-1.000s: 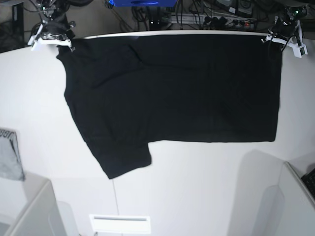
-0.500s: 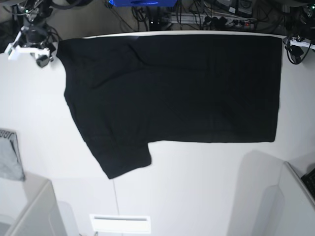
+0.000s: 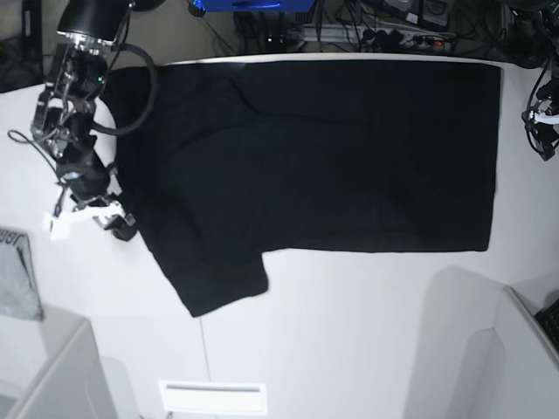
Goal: Fold the T-shirt properly
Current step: 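Release the shirt and move the right gripper to the hem corner, then grasp the hem corners with both grippers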
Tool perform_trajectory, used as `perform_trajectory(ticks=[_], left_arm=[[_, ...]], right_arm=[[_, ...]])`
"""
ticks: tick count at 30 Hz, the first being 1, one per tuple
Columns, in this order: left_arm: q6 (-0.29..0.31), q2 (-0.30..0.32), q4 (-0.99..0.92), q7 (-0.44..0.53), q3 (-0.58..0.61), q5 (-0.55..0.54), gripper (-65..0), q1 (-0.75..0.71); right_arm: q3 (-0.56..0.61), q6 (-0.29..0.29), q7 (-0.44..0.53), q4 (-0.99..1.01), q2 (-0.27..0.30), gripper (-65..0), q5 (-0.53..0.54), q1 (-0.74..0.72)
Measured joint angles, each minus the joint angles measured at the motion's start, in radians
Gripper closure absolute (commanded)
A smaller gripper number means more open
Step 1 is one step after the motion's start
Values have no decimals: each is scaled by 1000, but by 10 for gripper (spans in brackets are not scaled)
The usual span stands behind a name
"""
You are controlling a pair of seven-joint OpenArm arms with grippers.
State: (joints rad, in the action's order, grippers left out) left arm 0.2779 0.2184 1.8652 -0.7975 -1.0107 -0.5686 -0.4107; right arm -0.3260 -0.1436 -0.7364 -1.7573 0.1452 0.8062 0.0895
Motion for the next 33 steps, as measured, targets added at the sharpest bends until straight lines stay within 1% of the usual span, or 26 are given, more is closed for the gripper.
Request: perform_trajectory(ticks=[2, 4, 7, 9, 10, 13, 16, 18, 19, 21, 22, 24, 27, 29, 30, 32, 33], left_arm=[[1, -2, 0, 0, 1, -4, -530, 1], [0, -2, 0, -1, 0, -3, -530, 1], [0, -2, 0, -1, -1, 0, -530, -2], [0, 2, 0, -3, 0, 0, -530, -1], [0, 5, 0, -2, 0, 0, -530, 1], [0, 7, 0, 0, -2, 0, -530, -2], [0, 6, 0, -3, -3, 0, -530, -6], [0, 7, 0, -2, -5, 0, -530, -5], [0, 6, 0, -1, -5, 0, -530, -6], [0, 6, 0, -1, -5, 0, -530, -8], [0, 6, 0, -1, -5, 0, -530, -8], [0, 5, 0, 0, -5, 0, -530, -8], [0, 4, -2, 0, -5, 0, -530, -16], [3, 6, -2, -1, -5, 0, -530, -27], [3, 6, -2, -2, -5, 0, -530, -30], [-4, 6, -2, -3, -5, 1, -530, -27], [-3, 6, -2, -3, -5, 0, -530, -24]], right_arm=[[22, -13, -2, 93, 14, -272, -21, -48], [65, -17, -6, 171, 49, -272, -23, -103], [142, -9, 2, 288, 93, -272, -15, -225], [188, -3, 4, 379, 109, -275, -9, -309], [210, -3, 8, 432, 116, -284, -8, -349], [287, -7, 34, 584, 132, -350, -17, -443], [403, -11, 90, 706, 153, -365, -18, -523], [478, -9, 142, 769, 153, -366, -8, -568], [509, 8, 160, 802, 151, -366, -9, -587], [562, 80, 203, 881, 146, -366, -6, -624], [584, 103, 229, 929, 143, -365, 0, -639], [619, 114, 287, 1010, 138, -365, -4, -657], [668, 108, 371, 1079, 137, -365, -10, -660], [699, 110, 385, 1096, 137, -365, -10, -671], [711, 110, 370, 1098, 136, -365, -10, -678], [733, 111, 374, 1097, 130, -365, -9, -679], [747, 111, 387, 1096, 126, -363, -13, -678]])
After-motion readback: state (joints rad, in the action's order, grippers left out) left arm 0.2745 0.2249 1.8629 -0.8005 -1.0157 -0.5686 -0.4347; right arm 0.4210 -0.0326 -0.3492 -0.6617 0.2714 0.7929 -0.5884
